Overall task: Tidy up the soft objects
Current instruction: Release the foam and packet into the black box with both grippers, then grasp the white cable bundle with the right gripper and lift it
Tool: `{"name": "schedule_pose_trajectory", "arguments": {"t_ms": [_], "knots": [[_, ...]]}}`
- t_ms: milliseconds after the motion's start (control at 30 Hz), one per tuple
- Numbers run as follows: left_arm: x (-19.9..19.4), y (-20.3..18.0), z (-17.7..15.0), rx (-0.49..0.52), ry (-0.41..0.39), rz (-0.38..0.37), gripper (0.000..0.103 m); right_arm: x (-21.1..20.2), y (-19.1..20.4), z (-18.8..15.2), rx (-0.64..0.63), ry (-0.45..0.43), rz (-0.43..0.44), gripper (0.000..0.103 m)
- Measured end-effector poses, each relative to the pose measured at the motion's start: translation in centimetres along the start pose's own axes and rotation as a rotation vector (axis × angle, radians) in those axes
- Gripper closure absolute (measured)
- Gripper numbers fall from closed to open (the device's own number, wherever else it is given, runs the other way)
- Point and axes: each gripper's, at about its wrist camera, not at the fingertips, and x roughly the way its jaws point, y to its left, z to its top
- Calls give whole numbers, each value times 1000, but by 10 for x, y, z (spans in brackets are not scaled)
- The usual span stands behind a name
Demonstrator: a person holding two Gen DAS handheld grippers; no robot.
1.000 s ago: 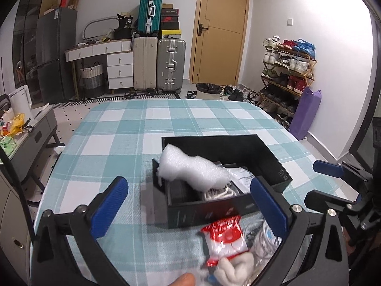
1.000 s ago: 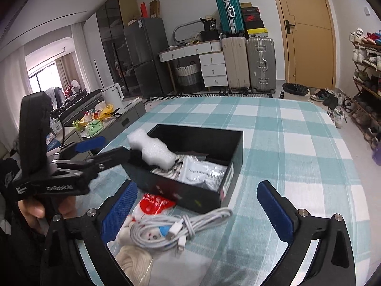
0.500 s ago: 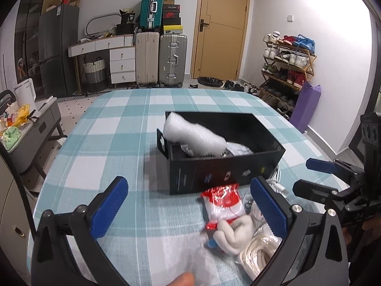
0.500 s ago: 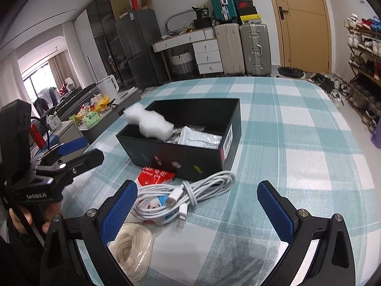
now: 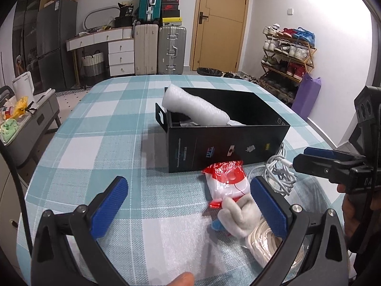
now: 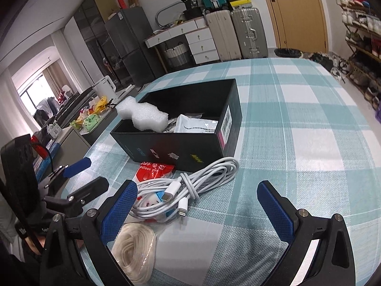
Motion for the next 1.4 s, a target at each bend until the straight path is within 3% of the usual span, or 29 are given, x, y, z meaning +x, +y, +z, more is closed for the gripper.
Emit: {"name": "schedule_pose_trajectory", "arguments": {"t_ms": [633,867,1233,1400], "knots": [[6,-2,-7,3,24,-37,0,28,-5,-3,153,60,103,2],[6,-3,-7,-2,27,-46,0,34,-8,-4,178,71,131,19],[5,-3,-7,-5,30,-55,0,42,-17,-4,264,79,196,34],[5,-4,-7,0,32,-52,0,40,-25,-6,306,71,211,58]]}}
